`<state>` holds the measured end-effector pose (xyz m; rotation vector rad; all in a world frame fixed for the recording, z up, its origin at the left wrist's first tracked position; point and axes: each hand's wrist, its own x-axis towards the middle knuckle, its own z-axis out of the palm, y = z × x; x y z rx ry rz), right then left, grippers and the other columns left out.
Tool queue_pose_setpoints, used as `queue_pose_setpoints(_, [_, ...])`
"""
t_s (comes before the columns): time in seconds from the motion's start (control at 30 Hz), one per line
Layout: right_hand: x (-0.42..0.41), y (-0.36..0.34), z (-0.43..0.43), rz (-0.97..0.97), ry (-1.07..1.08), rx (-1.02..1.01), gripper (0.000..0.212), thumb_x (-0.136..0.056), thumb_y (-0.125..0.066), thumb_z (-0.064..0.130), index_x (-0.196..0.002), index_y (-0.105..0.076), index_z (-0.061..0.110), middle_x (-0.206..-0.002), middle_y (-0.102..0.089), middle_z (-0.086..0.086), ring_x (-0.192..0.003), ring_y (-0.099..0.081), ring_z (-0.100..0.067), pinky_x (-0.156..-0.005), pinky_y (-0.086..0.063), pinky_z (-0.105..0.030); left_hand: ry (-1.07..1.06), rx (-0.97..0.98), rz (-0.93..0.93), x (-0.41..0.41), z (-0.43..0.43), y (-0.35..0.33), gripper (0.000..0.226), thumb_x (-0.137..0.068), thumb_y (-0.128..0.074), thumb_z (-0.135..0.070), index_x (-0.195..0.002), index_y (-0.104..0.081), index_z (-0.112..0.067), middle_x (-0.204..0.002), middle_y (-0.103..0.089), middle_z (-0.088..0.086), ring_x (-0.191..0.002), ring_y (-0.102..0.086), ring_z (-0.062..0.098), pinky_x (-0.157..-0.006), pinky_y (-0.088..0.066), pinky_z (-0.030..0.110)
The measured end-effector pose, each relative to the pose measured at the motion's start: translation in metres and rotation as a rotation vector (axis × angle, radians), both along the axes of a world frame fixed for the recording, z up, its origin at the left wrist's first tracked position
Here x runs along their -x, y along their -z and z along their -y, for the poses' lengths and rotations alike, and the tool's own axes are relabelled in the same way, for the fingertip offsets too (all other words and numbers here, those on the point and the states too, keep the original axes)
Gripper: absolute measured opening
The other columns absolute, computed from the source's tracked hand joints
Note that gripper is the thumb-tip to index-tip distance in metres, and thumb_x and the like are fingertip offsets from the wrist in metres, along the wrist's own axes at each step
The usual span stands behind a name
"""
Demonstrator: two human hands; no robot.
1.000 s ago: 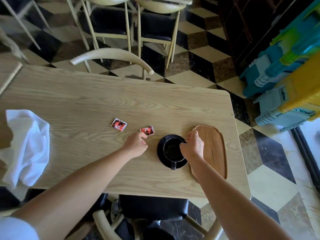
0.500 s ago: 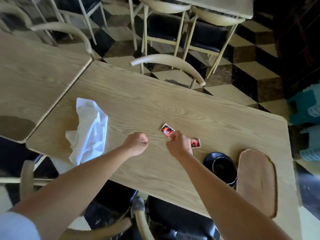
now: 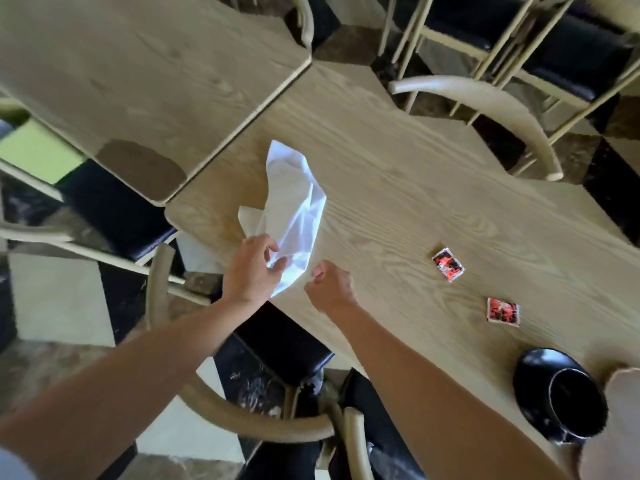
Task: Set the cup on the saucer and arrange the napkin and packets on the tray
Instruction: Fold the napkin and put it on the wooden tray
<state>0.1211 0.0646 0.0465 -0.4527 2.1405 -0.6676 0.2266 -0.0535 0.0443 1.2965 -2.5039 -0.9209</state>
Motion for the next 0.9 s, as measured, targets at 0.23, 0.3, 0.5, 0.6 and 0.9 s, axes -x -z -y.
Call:
queue_pose_setpoints(0.23, [-0.029, 0.006, 0.026, 0.08, -0.139, -0.066, 0.032, -0.089, -0.061, 0.022, -0.12, -0.06, 0.015, -0.116, -0.066, -0.006, -0.109, -0.063, -0.024, -0.097, -0.05, -0.032, -0.149, -0.171, 0.212, -0.03, 0.021, 0.022, 0.022, -0.084, -0.066, -0.033, -0.098, -0.068, -0.017, -0.099, -0.072, 0.002, -0.09, -0.066, 0.023, -0.069, -0.039, 0.026])
queue_pose_setpoints(0.3, [-0.03, 0.004, 0.025, 0.091, -0.168, -0.074, 0.032, -0.091, -0.062, 0.025, -0.121, -0.059, 0.017, -0.118, -0.066, -0.004, -0.111, -0.062, -0.02, -0.091, -0.046, -0.022, -0.144, -0.224, 0.171, -0.031, 0.017, 0.022, 0.016, -0.087, -0.062, -0.029, -0.089, -0.07, -0.015, -0.089, -0.075, 0.003, -0.085, -0.069, 0.025, -0.067, -0.04, 0.025])
queue_pose_setpoints(0.5, [-0.031, -0.011, 0.011, 0.116, -0.103, 0.085, 0.033, -0.081, -0.075, 0.036, -0.104, -0.055, 0.023, -0.096, -0.062, 0.005, -0.084, -0.056, -0.012, -0.068, -0.043, -0.019, -0.213, -0.706, -0.034, -0.01, -0.008, -0.009, 0.014, -0.067, -0.073, -0.022, -0.072, -0.066, -0.011, -0.069, -0.07, -0.002, -0.08, -0.071, 0.023, -0.077, -0.055, 0.037])
queue_pose_setpoints(0.6, [-0.027, -0.026, 0.001, 0.058, -0.018, 0.155, 0.013, -0.089, -0.065, 0.019, -0.091, -0.054, 0.013, -0.08, -0.057, 0.006, -0.073, -0.054, -0.012, -0.056, -0.038, -0.01, -0.134, -0.737, -0.102, 0.006, -0.026, -0.036, 0.018, -0.066, -0.072, -0.022, -0.061, -0.062, -0.008, -0.065, -0.067, 0.005, -0.067, -0.06, 0.015, -0.073, -0.046, 0.03])
queue_pose_setpoints(0.9, [-0.006, -0.104, -0.055, -0.162, 0.127, 0.292, 0.021, -0.093, -0.051, 0.009, -0.075, -0.06, 0.017, -0.077, -0.063, -0.005, -0.075, -0.054, -0.025, -0.065, -0.038, -0.03, -0.07, -0.563, -0.301, 0.033, -0.077, -0.125, 0.01, -0.064, -0.076, -0.018, -0.06, -0.066, -0.017, -0.064, -0.073, 0.009, -0.065, -0.072, 0.02, -0.07, -0.061, 0.04])
